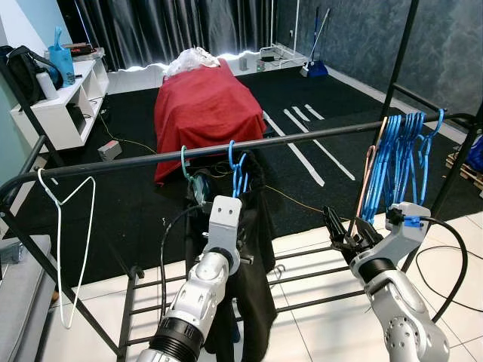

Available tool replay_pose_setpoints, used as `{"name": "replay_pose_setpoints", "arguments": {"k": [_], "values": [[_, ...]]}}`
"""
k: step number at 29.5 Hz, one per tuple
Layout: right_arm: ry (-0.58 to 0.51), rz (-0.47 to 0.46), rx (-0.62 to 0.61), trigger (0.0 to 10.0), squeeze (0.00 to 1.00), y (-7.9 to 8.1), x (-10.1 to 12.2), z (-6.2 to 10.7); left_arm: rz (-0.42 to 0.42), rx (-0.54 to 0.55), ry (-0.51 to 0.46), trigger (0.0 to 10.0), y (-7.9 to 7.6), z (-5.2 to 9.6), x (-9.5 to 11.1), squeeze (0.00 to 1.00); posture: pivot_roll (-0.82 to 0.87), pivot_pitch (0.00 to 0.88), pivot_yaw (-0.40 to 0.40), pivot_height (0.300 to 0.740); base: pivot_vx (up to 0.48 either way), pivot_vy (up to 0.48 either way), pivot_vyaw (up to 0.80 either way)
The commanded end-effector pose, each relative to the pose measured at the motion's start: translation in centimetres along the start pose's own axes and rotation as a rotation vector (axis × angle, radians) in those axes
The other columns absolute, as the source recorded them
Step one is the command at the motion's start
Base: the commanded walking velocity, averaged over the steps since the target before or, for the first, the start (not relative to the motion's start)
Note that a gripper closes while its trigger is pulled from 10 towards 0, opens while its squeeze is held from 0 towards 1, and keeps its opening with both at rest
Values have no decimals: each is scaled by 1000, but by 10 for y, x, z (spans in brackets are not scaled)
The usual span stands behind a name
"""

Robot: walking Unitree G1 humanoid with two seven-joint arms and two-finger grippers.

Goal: Hang hanger

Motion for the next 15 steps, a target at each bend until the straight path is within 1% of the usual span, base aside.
{"name": "replay_pose_setpoints", "arguments": {"k": [1, 2, 3, 4, 6, 7, 8, 9, 11, 12, 13, 14, 15], "values": [[3, 6, 7, 10000, 0, 4, -2, 0, 65, -74, 24, 10000, -26, 2, -5, 1000, -244, 0, 38, 740, 0, 0, 0], [8, 8, 11, 10000, 0, 4, -3, 1, 74, -112, 2, 10000, -23, 8, -5, 1000, -240, 0, 37, 740, 0, 0, 0], [8, 8, 11, 10000, 0, 4, -3, 1, 74, -112, 2, 10000, -23, 8, -5, 1000, -240, 0, 37, 740, 0, 0, 0], [15, 12, 15, 10000, 0, 3, -5, 3, 79, -118, -46, 10000, -9, 19, -2, 1000, -230, 0, 33, 740, 0, 0, 0], [15, 12, 15, 10000, 0, 3, -5, 3, 79, -118, -46, 10000, -9, 19, -2, 1000, -230, 0, 33, 740, 0, 0, 0], [23, 19, 18, 10000, 0, 1, -6, 5, 80, -113, -89, 10000, 7, 28, 1, 1000, -225, 0, 31, 740, 0, 0, 0], [34, 27, 21, 10000, 0, -1, -8, 7, 81, -81, -135, 10000, 28, 41, 6, 1000, -208, 0, 24, 740, 0, 0, 0], [34, 27, 21, 10000, 0, -1, -8, 7, 81, -81, -135, 10000, 28, 41, 6, 1000, -208, 0, 24, 740, 0, 0, 0], [45, 35, 22, 10000, 0, -3, -11, 9, 89, -18, -184, 10000, 54, 56, 11, 1000, -202, 0, 21, 740, 0, 0, 0], [47, 36, 21, 10000, 0, -4, -11, 9, 96, 9, -195, 10000, 62, 59, 12, 1000, -198, 0, 19, 740, 0, 0, 0], [47, 36, 21, 10000, 0, -4, -11, 9, 96, 9, -195, 10000, 62, 59, 12, 1000, -198, 0, 19, 740, 0, 0, 0], [56, 48, 22, 10000, 0, -5, -13, 10, 104, 50, -205, 10000, 72, 63, 11, 1000, -195, 0, 17, 740, 0, 0, 0], [63, 57, 23, 10000, 0, -6, -15, 10, 110, 106, -213, 10000, 86, 68, 10, 780, -193, 0, 14, 740, 0, 0, 0]]}}
Point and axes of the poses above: a point about 5 cm out from each wrist's last joint towards the gripper, its own z axis pointing back from the gripper into the wrist, its own x axis along the axis of the wrist's last joint, y = z × x, the point moved 6 cm from there along -z, pointing out of the wrist towards the gripper, and after that the axes turned 4 degrees about -z, right-handed, at the moved point
